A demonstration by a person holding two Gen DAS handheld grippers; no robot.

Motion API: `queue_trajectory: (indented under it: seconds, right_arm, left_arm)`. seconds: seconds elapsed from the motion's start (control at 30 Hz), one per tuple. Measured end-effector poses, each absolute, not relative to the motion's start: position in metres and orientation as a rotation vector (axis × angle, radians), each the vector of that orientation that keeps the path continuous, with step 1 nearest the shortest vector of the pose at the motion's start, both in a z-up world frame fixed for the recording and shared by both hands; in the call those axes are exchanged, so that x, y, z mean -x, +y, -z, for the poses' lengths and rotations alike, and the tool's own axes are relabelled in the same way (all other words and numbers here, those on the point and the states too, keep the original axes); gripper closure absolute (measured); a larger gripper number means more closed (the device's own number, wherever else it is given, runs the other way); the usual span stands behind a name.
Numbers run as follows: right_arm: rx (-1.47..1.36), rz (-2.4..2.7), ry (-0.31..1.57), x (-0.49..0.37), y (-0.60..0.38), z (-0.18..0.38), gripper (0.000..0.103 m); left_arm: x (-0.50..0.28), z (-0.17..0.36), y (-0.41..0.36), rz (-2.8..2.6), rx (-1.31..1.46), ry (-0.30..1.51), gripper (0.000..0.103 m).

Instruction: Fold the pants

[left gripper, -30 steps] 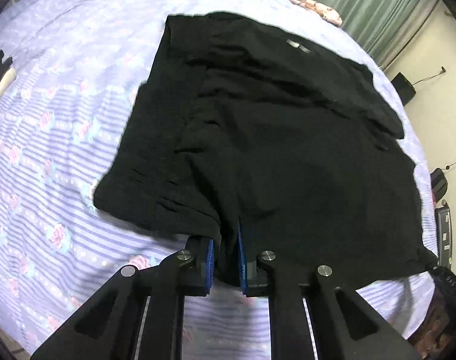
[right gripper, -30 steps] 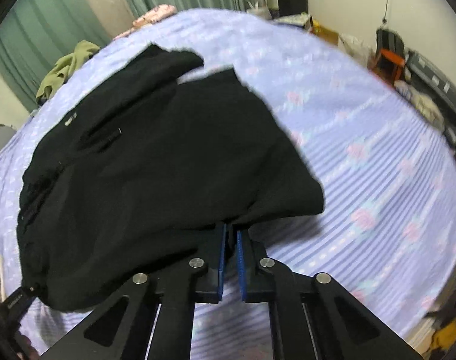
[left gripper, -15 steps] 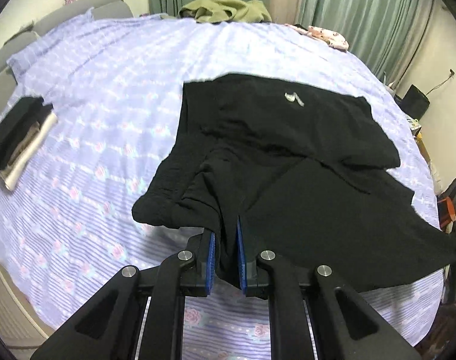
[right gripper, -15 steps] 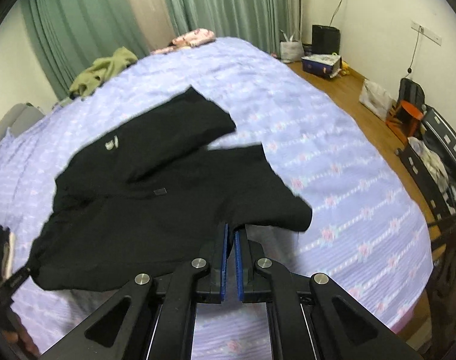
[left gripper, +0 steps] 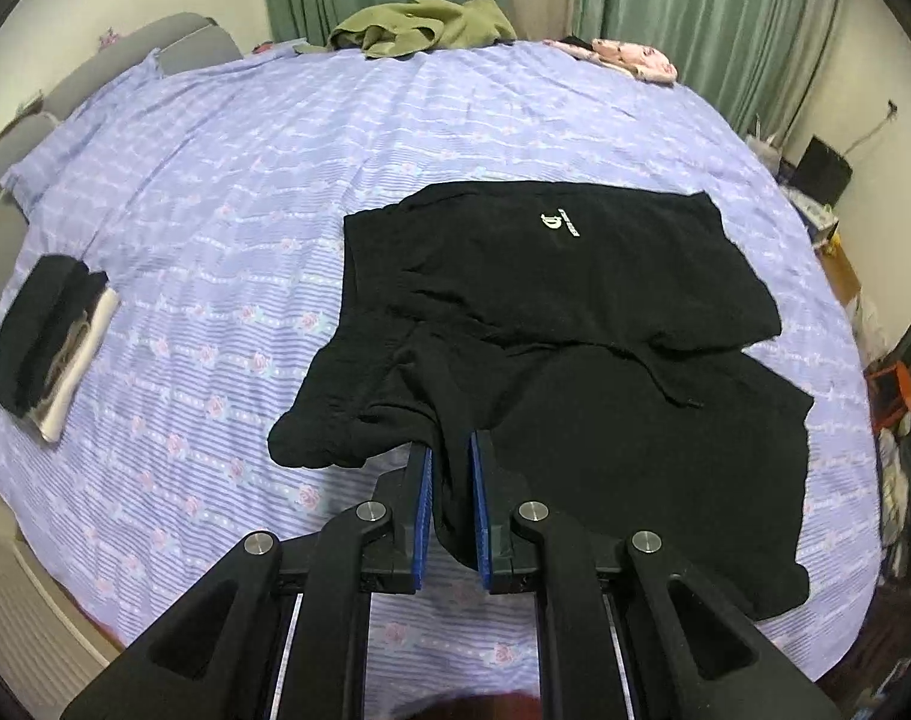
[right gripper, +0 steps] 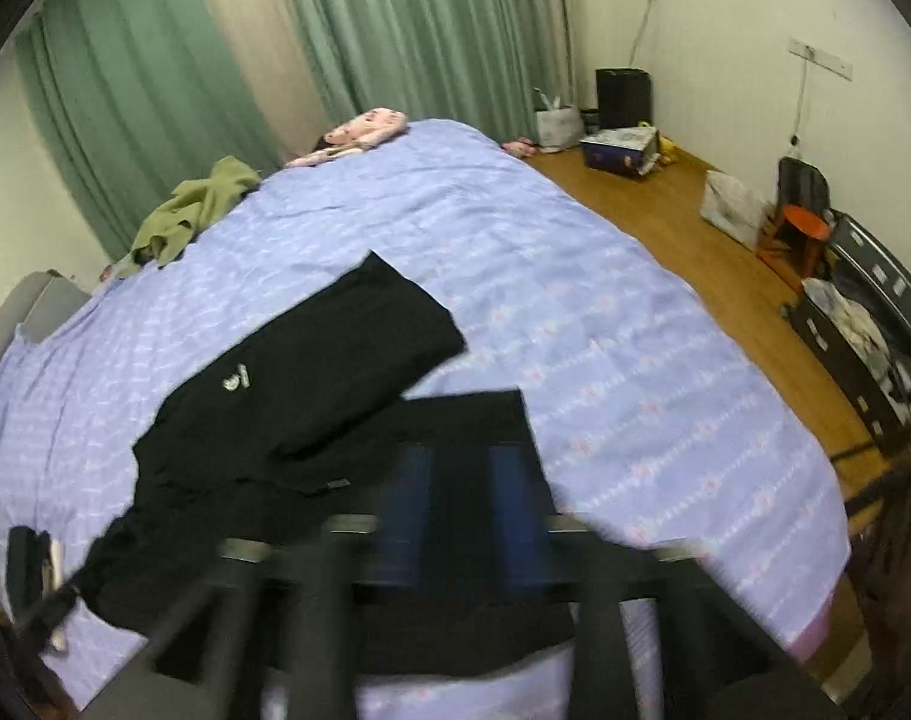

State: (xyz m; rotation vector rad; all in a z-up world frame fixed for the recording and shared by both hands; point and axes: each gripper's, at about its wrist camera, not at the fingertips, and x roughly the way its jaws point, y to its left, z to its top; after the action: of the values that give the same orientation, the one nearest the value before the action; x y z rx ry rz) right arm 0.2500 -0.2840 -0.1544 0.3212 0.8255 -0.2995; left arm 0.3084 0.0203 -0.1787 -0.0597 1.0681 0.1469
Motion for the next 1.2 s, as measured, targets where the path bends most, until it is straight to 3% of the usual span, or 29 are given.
queue_trajectory:
  seconds: [0.03,0.43,0.7,0.73,0.8,0.87,0.97,1.2]
  right_arm:
    - [-0.316,0.327,0.835,-0.243,-0.285,0.162,0.037]
    - [-0.816,0.314,1.088,-0.195,-0.290,0.302,0.037]
    - [-0.866,0.377,1.132,-0.209,-0.289,0.355,0.037]
    - [-0.854,0.397,1.154,-0.213,-0.290,0.360,0.040]
    - [-0.843,0.419,1.170,-0.217,-0.292,0.365,0.060]
    - [-0.811,0.410,1.185,-0.223,-0.296,0.363,0.096]
    - [-0.800,0.369,1.142,-0.232,-0.303,0.336,0.097]
    - [-0.595,0.284,0.829,-0.279,-0.304,0.183,0.098]
  left_arm:
    - [-0.310,0.179,0.018,-0.144,0.048,1.069,0.090]
    - [-0.310,0.208,0.004,-0.108,-0.077,1.130,0.090]
    - [-0.313,0.225,0.001,-0.092,-0.116,1.160,0.090]
    - [-0.313,0.226,0.001,-0.091,-0.116,1.163,0.090]
    - [-0.313,0.228,0.001,-0.088,-0.119,1.165,0.090]
    - [-0.313,0.228,0.001,-0.086,-0.118,1.169,0.090]
    - [-0.313,0.224,0.006,-0.087,-0.081,1.172,0.090]
    - [-0.328,0.191,0.014,-0.081,0.004,1.114,0.090]
